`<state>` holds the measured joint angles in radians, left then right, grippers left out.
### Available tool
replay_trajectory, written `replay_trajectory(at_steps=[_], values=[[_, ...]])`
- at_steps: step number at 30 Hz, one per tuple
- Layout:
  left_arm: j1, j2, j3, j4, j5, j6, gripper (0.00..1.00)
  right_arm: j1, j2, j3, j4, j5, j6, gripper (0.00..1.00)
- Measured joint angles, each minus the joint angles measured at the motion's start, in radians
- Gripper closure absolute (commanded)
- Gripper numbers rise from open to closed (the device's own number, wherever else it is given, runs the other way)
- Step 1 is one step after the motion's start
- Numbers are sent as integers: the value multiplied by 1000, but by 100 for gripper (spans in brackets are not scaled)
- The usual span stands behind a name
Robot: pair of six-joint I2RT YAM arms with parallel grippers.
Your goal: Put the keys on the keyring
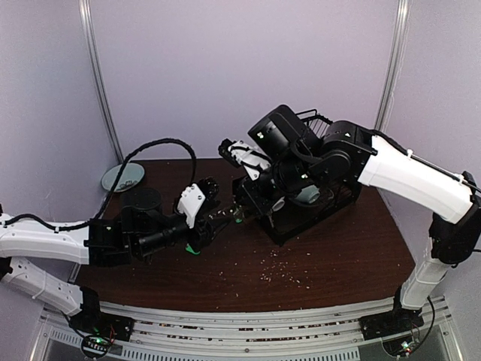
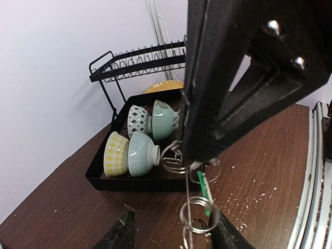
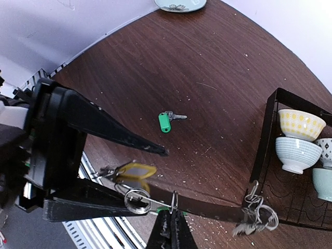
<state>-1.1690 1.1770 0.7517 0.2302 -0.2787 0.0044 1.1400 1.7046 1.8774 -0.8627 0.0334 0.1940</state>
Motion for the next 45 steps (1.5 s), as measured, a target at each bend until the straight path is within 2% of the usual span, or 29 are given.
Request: replay_trajectory(at_steps=[4, 6, 12, 17, 20, 22, 26, 28, 31, 33, 39, 43, 45], values=[[33, 13, 2, -23, 104, -11, 49, 0, -1, -9, 2, -39, -8, 100], [58, 13, 4, -26, 163, -20, 40, 0, -1, -13, 1, -41, -13, 100], [72, 3, 2, -45, 243, -41, 27, 0, -1, -18, 2, -25, -16, 100], [72, -130, -90, -55, 283, -43, 22, -4, -1, -18, 2, -13, -31, 100], [72, -222, -132, -70, 282, -44, 26, -8, -1, -18, 2, -10, -34, 100], [72, -257, -150, -72, 270, -48, 35, -13, -1, -18, 2, -10, -34, 100], [72, -280, -189, -66, 225, -64, 46, -14, -2, -18, 4, -5, -33, 100], [72, -281, -212, -64, 202, -68, 45, -14, -5, -20, 5, 0, -34, 100], [72, -272, -223, -61, 183, -69, 32, -16, -13, -20, 5, 8, -34, 100], [72, -259, -223, -43, 192, -71, 32, -20, -17, -20, 6, 12, -34, 100], [72, -204, -222, 10, 174, -77, 56, -26, -17, -20, 31, 19, -33, 100], [72, -133, -211, 26, 141, -76, 67, -26, -17, -20, 37, 7, -31, 100], [72, -112, -203, 37, 139, -72, 69, -26, -17, -20, 37, 6, -29, 100]])
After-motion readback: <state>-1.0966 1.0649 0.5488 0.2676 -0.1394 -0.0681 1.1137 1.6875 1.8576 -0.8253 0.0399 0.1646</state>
